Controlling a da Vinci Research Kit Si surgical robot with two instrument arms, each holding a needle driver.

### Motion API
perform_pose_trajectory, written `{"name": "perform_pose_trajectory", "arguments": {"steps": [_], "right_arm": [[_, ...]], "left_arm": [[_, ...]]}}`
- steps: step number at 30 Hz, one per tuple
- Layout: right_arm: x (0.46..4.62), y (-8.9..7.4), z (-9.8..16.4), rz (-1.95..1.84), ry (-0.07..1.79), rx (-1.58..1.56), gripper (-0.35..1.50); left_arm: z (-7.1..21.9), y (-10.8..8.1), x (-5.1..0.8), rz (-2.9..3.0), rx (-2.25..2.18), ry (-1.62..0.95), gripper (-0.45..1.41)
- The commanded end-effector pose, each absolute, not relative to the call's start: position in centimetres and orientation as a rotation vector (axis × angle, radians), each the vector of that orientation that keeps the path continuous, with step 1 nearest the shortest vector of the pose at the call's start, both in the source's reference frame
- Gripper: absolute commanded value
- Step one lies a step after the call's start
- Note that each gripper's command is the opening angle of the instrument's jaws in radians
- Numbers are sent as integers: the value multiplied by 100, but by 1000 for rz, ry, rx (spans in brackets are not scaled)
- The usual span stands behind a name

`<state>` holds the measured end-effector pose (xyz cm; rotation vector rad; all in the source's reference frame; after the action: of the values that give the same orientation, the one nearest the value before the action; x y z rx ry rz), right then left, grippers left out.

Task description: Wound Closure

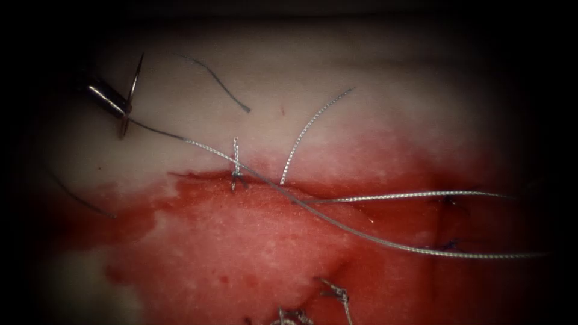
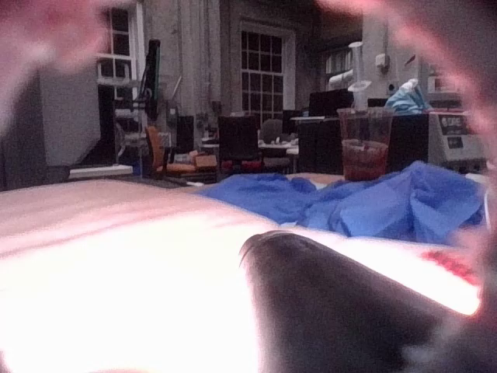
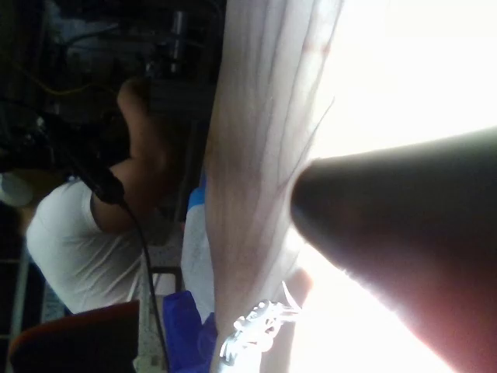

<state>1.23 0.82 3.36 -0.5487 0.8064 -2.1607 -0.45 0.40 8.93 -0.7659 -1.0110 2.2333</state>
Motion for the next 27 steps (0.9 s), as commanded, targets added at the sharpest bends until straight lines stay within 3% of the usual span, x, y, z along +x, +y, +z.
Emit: {"name": "perform_pose_trajectory", "arguments": {"steps": [1,4,5,6,7,10,12,13,15,17,20,25,27], "right_arm": [[144,94,330,-2127,788,-605,104],[176,97,340,-2013,800,-702,108],[190,98,347,-1954,858,-753,114],[195,97,350,-1934,883,-773,116],[200,96,354,-1916,893,-799,120],[203,95,366,-1857,887,-893,125],[196,101,374,-1787,878,-994,121],[192,103,376,-1750,884,-1037,111],[188,104,376,-1726,890,-1064,111],[182,103,375,-1722,897,-1073,118],[173,104,376,-1720,862,-1071,121],[153,107,377,-1696,759,-1047,116],[148,109,379,-1688,763,-1037,116]], "left_arm": [[887,61,-37,2309,-765,-960,-45],[887,85,-21,2342,-747,-819,-45],[881,94,-18,2321,-735,-780,-37],[878,96,-18,2302,-736,-778,5],[875,98,-18,2283,-737,-773,22],[845,104,-18,2224,-738,-883,27],[803,120,-22,2270,-828,-924,42],[780,131,-28,2233,-995,-921,42],[762,136,-36,2198,-1178,-877,42],[741,128,-58,2187,-1386,-759,56],[739,92,-114,2146,-1540,-1002,56],[769,39,-170,2117,-1497,-1201,59],[783,16,-191,2073,-1572,-1284,52]]}}
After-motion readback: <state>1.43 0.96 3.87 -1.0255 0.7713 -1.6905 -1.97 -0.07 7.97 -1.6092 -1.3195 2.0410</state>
